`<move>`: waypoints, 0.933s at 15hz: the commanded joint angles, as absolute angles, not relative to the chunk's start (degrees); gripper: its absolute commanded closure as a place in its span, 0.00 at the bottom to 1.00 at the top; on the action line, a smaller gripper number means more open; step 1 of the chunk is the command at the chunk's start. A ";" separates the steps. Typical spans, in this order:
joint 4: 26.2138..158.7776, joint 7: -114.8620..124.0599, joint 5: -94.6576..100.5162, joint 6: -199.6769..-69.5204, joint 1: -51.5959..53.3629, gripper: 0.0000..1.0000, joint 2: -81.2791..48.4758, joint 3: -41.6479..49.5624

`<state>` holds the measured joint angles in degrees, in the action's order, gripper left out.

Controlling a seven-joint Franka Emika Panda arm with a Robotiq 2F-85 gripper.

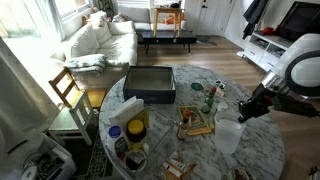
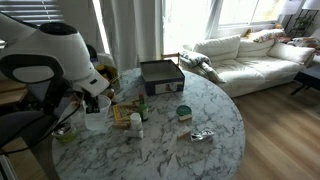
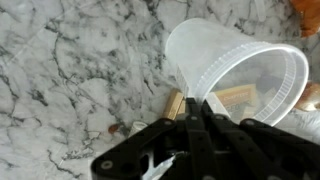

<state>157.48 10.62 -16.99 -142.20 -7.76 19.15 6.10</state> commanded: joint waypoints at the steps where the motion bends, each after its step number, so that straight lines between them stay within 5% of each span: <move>1: 157.45 9.82 -17.02 -144.69 -7.05 0.99 16.63 6.32; 12: 157.41 10.04 -17.21 -149.43 -6.83 0.99 14.13 6.49; 13: 157.41 10.75 -16.95 -149.89 -7.04 0.96 13.93 6.31; 14: 157.41 10.98 -16.85 -150.26 -7.12 0.72 13.86 6.25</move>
